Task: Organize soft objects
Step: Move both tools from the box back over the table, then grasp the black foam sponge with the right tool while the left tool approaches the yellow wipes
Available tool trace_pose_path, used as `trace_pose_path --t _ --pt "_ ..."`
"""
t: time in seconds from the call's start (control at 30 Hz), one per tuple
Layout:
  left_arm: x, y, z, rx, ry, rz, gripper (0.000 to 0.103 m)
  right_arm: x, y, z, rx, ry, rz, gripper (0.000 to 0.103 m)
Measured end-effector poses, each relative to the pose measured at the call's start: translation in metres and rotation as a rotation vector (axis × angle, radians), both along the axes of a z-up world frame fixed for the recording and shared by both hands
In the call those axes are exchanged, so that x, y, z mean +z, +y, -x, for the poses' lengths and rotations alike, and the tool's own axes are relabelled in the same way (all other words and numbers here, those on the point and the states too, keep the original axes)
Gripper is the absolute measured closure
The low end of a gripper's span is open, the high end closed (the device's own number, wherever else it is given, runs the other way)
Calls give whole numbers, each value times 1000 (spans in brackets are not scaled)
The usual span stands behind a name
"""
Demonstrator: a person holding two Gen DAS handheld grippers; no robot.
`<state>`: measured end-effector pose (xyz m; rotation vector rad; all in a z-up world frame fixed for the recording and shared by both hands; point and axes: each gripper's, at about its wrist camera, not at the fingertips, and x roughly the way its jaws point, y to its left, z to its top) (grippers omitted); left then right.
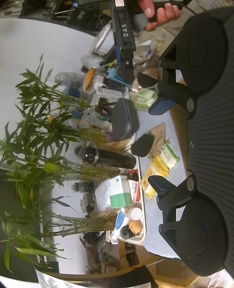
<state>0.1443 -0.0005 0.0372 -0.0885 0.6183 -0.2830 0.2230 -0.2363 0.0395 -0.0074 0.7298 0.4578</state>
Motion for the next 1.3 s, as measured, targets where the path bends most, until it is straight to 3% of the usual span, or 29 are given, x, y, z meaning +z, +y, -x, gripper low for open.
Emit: trace_pose_path --t 0.2,0.47,0.8,1.3 --pt "-10 10 -6 -10 2 -75 30 -13 -12 -6 -35 -3 -5 0" --pt "-27 31 -22 -1 20 -83 30 -45 -21 -17 -48 6 7 0" --pt "-45 52 -47 34 29 -33 30 -92 -23 -37 -65 57 25 0" --pt "-83 75 -95 32 62 60 30 -131 -12 -73 -43 59 0 0"
